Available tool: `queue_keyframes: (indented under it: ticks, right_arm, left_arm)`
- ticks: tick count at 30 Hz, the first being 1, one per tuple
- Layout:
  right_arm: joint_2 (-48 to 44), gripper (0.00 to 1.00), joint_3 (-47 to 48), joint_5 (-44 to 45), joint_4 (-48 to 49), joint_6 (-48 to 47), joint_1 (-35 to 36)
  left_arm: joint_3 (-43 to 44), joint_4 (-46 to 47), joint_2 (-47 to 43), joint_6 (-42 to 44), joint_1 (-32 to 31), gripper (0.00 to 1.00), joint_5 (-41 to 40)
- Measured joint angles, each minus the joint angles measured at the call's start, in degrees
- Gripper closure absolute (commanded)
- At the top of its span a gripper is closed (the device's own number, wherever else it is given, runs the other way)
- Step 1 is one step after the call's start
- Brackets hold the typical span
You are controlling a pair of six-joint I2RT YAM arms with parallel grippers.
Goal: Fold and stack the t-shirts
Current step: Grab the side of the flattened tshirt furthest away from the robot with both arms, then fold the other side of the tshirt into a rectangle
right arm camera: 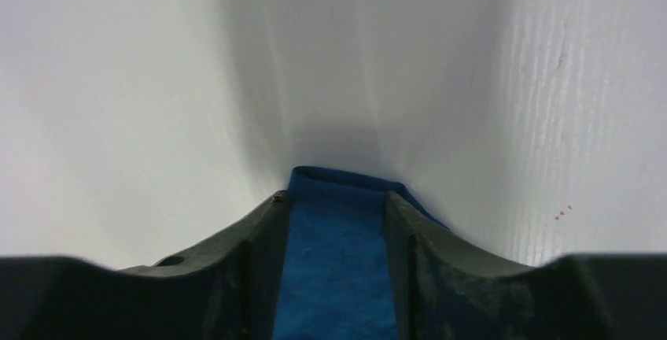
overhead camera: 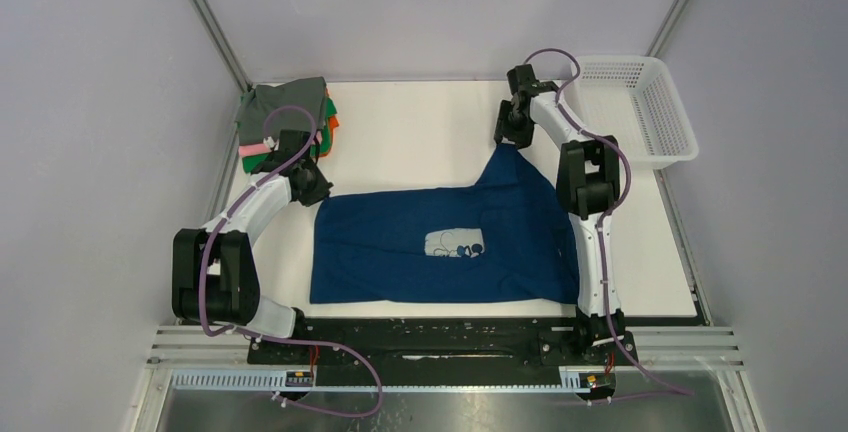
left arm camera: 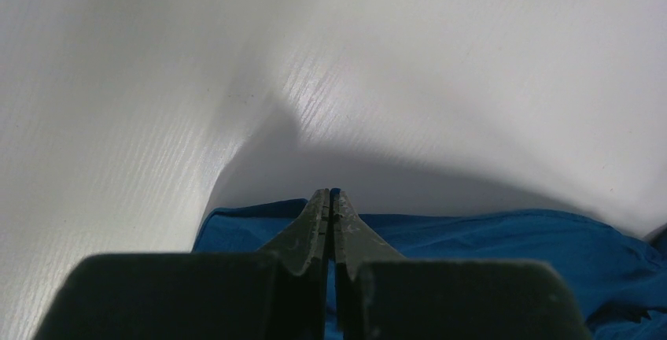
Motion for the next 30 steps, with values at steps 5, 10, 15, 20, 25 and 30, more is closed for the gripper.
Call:
queue_keyframes:
  ticks: [5, 10, 15, 20, 25, 30]
  right_arm:
    - [1.55, 0.84, 0.87, -0.31, -1.64, 0.39, -0.02]
    - [0.59, 0.99, -1.05, -0.2, -1.88, 1.01, 0.0]
    - [-9.03, 0.99, -12.9, 1.03, -1.16, 1.42, 0.0]
    - [-26.47, 0.96, -28.48, 2.49, 0.28, 3.1, 0.0]
    - [-44.39, 0.94, -43.47, 2.03, 1.79, 5.66, 0.0]
    - [-56.26, 0.93, -57.44, -0.63, 1.6, 7.61, 0.0]
  left_arm:
    - [0.0, -0.02, 0.02, -0.04, 0.0, 1.0, 0.0]
    - [0.0, -0.02, 0.02, -0.04, 0.0, 1.0, 0.0]
    - [-0.11, 0.04, -0.31, -0.07, 0.0, 1.0, -0.02]
    - [-2.51, 0.17, -3.58, -0.22, 0.0, 1.0, -0.44]
    - [-5.64, 0.59, -7.72, -1.05, 0.0, 1.0, -0.96]
    - [-8.9, 1.6, -10.82, -1.88, 0.0, 1.0, -2.27]
